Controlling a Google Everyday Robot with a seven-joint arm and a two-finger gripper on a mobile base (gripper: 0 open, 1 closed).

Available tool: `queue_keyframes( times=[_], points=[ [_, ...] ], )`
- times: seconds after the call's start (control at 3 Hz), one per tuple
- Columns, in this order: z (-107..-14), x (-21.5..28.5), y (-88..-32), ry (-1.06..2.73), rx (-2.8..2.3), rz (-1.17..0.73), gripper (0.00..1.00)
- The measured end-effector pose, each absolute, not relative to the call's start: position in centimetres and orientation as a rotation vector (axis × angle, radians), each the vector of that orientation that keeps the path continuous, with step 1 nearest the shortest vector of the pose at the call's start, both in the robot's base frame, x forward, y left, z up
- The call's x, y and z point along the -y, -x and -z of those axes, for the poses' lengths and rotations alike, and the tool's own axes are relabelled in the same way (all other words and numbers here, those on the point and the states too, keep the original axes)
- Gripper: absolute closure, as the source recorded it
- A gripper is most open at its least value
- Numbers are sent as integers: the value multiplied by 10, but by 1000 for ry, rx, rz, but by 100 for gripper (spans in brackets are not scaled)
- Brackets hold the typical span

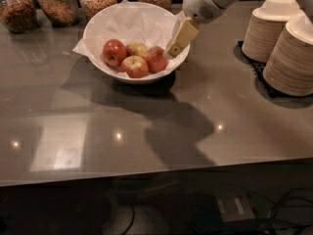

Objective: Pick apple from white bowl

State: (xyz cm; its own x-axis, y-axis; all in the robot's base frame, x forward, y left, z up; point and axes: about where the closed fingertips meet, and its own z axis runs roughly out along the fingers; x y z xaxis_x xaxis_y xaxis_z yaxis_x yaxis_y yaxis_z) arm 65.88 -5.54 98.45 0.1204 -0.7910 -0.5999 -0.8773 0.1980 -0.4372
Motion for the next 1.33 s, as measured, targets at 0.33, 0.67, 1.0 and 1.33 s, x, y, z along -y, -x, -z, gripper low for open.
queue_keyframes(
  times=[0.33,0.67,1.0,1.33],
  points=[
    [-978,41,-678,1671,-1654,-113,0],
    [-977,31,-680,1697,-1645,-115,0],
    [-965,38,-682,1711,-1665,-96,19],
    [-953,46,-682,1723,-1695,-88,42]
  ],
)
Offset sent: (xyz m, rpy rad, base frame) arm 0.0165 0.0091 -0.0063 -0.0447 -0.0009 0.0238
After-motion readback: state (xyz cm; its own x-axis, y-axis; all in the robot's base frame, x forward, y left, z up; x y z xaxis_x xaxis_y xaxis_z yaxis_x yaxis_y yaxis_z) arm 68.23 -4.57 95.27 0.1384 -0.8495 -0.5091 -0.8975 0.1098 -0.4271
